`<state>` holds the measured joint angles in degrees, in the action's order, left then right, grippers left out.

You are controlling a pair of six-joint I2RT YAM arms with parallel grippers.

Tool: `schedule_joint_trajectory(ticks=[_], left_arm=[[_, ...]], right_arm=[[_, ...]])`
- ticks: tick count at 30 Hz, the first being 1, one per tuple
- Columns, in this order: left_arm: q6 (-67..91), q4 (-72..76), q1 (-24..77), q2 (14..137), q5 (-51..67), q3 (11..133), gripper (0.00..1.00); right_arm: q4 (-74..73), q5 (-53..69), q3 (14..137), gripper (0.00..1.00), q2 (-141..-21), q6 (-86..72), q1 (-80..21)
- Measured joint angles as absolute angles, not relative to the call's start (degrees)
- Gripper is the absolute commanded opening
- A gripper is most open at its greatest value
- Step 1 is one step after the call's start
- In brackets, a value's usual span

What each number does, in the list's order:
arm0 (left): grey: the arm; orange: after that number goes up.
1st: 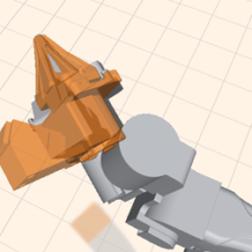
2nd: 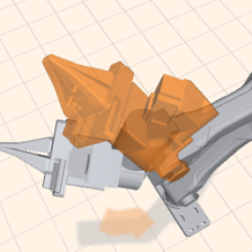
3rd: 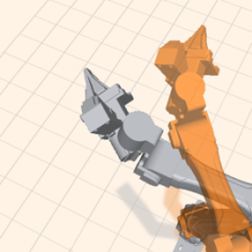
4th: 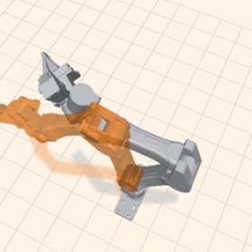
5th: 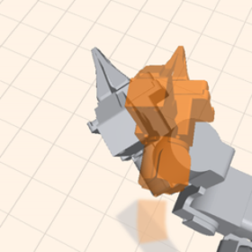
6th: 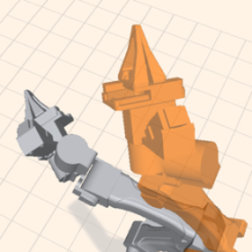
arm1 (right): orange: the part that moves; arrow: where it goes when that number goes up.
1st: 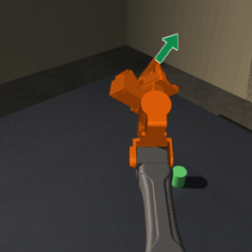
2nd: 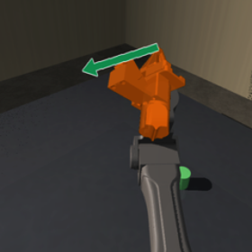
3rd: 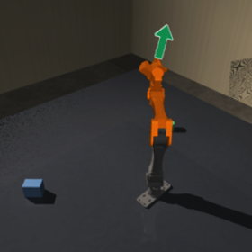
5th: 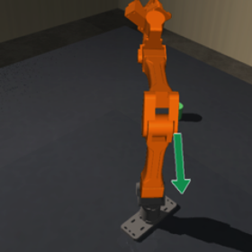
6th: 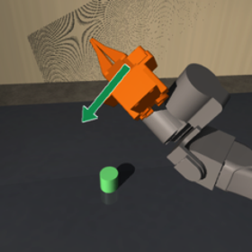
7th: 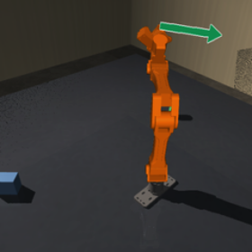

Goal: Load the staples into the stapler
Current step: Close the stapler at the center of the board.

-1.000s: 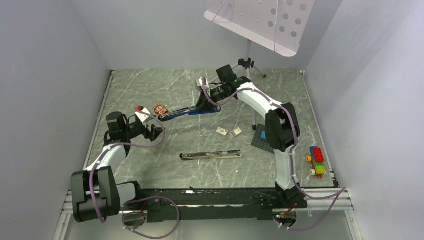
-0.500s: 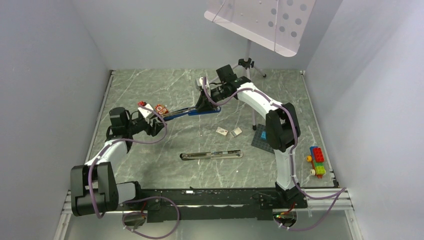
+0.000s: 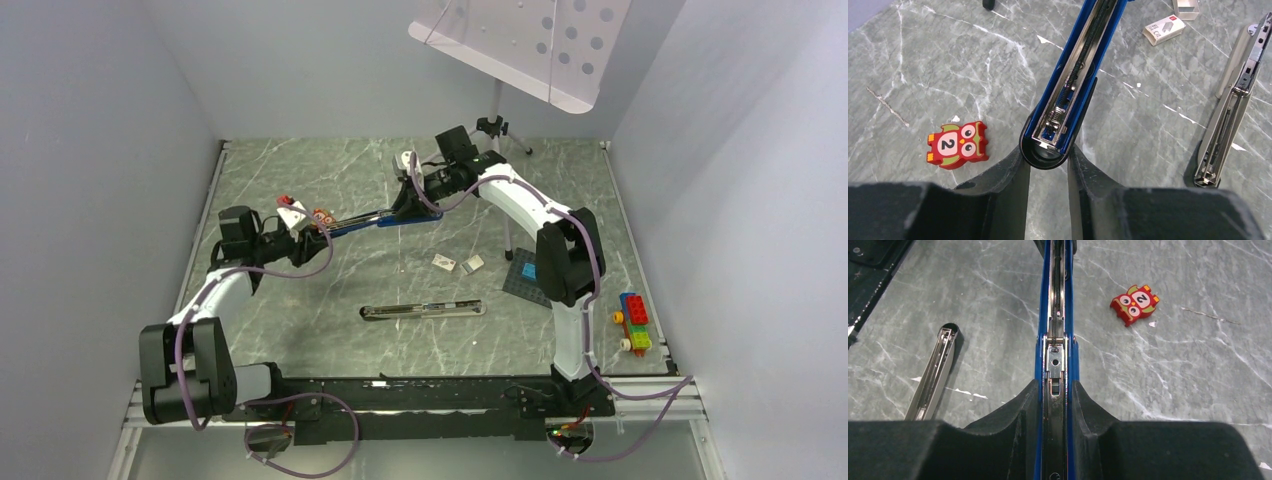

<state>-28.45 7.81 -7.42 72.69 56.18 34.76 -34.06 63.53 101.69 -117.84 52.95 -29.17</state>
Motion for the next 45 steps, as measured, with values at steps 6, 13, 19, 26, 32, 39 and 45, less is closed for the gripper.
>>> schedule_joint_trajectory(ticks=[6,13,19,26,32,39,45], left_arm=[[-30.28,2.87,-7.42,67.77,55.18,35.33,0.23],[-29.32,2.35,-7.4,64.4,55.64,37.08,0.24],[-26.48,4.36,-6.2,63.86,56.07,37.08,0.25],[-21.23,12.75,-0.38,66.72,56.01,37.08,0.26],[-18.5,17.21,3.62,71.31,55.16,37.1,0.26],[-16.71,20.56,4.47,74.39,54.11,37.54,0.27],[-18.52,19.7,4.71,74.63,53.67,37.65,0.47]], right_arm=[[-36.77,61.89,101.49,0.0,-117.84,55.42,-29.63],[-35.94,58.35,99.29,0.0,-117.95,55.57,-30.61],[-34.09,55.66,97.56,0.0,-118.21,54.54,-31.97],[-29.1,55.37,96.27,0.0,-118.96,51.37,-34.37],[-24.71,55.42,94.96,0.0,-118.96,48.51,-36.21],[-20.8,55.31,93.08,0.0,-119.09,45.17,-36.03],[-16.99,55.53,90.96,0.0,-119.26,42.72,-35.38]])
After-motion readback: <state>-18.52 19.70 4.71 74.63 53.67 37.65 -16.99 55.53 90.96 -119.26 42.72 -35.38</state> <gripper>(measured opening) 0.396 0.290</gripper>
